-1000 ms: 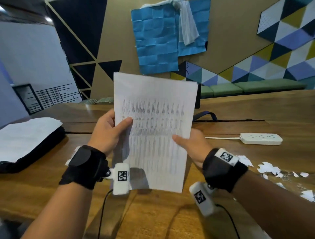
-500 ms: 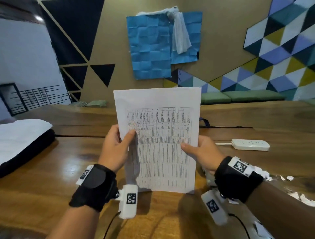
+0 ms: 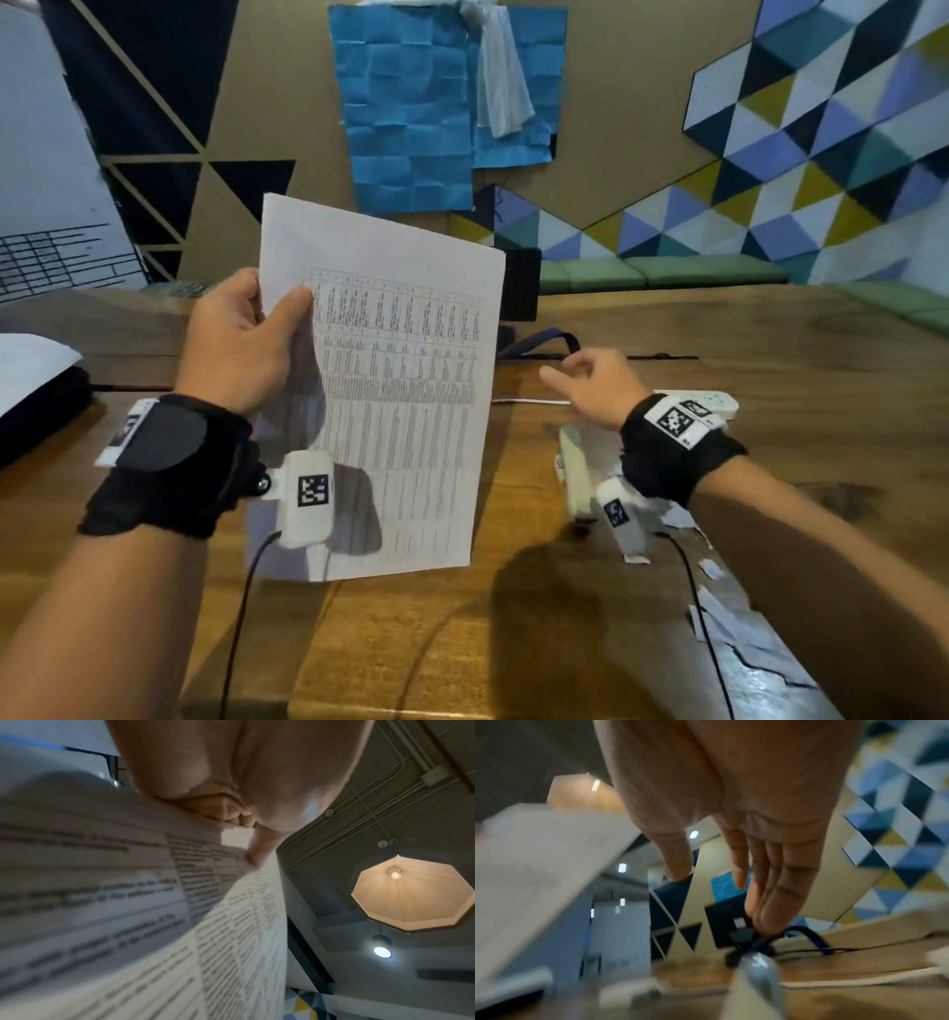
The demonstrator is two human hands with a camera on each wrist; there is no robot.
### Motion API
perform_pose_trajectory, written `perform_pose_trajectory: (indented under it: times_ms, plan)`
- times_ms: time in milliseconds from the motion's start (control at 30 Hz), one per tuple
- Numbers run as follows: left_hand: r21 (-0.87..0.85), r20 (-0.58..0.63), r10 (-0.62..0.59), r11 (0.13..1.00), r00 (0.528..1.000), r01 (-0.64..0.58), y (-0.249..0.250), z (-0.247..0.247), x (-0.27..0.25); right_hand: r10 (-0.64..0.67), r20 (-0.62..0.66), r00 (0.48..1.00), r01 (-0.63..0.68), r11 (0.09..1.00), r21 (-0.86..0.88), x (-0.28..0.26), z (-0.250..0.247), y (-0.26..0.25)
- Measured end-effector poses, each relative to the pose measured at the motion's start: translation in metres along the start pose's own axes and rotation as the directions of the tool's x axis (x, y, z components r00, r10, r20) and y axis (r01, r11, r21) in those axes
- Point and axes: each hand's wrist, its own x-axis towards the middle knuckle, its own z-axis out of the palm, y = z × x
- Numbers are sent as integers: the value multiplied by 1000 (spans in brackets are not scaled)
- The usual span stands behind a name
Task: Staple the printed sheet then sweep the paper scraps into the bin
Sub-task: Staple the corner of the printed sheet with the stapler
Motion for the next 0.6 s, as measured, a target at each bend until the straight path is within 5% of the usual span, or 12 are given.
perform_pose_trajectory:
  times_ms: [100, 167, 600]
  plan:
    - [34, 0, -6, 999, 1000, 6, 2, -5, 3, 202, 126, 971, -111, 852, -511, -3, 10, 21]
    - [36, 2, -2, 999, 1000, 2, 3, -5, 4, 256, 155, 954, -90, 740, -666, -6, 24, 33]
    - [-75, 65, 25, 997, 998, -20, 4, -1, 4, 290, 62, 955, -171, 707, -686, 5, 57, 43]
